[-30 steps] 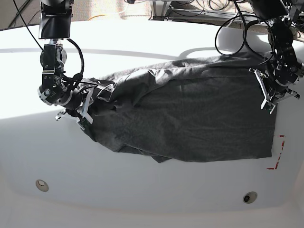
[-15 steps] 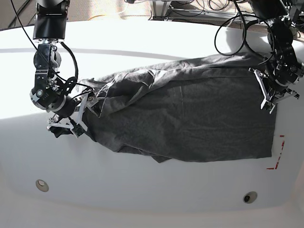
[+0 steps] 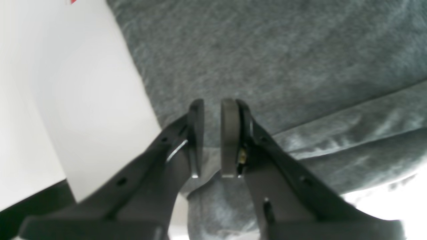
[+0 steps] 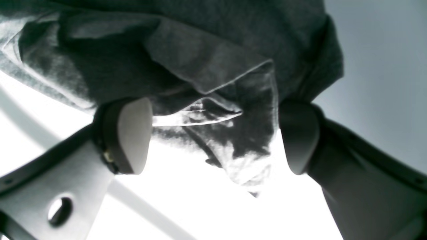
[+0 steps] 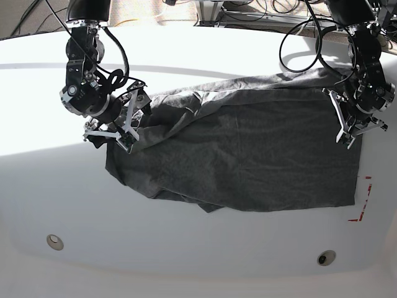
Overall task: Layout the t-shirt on the table in an organized manner, then fold the t-shirt properly
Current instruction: 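Pull the held edge away from the left gripper with the right gripper, then regrasp the shirt edge with the right gripper and tug it outward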
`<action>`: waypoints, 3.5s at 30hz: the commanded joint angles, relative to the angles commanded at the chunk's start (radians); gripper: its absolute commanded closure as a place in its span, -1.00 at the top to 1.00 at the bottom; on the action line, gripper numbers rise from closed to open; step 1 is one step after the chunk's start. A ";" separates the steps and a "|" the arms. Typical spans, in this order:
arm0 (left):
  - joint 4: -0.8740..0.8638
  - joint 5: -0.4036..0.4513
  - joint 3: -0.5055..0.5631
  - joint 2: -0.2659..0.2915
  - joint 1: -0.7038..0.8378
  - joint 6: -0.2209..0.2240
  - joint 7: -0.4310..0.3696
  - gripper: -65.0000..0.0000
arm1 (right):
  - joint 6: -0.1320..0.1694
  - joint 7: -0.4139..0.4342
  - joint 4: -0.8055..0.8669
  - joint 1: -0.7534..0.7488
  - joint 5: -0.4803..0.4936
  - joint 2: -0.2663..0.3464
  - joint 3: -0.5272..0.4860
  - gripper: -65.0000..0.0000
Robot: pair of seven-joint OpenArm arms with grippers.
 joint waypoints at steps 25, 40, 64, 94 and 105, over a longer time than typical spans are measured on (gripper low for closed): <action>0.000 0.000 0.020 -0.002 0.002 0.000 0.000 -0.76 | 0.000 0.057 -0.126 -0.026 -0.002 -0.091 0.028 0.61; 0.000 0.000 0.020 -0.002 0.002 0.000 0.000 -0.76 | 0.000 0.060 -0.126 -0.023 0.005 -0.115 0.043 -0.98; 0.000 0.000 0.017 -0.006 0.011 0.000 0.003 -0.76 | 0.000 -0.063 -0.003 0.183 0.002 -0.161 -0.017 -1.00; 0.000 0.000 0.020 -0.006 0.021 0.000 0.000 -0.76 | 0.000 -0.063 0.000 0.054 -0.002 -0.069 -0.051 -0.69; 0.000 0.000 0.020 -0.006 0.020 0.000 0.000 -0.76 | 0.000 -0.063 0.060 -0.034 0.009 -0.023 -0.052 1.00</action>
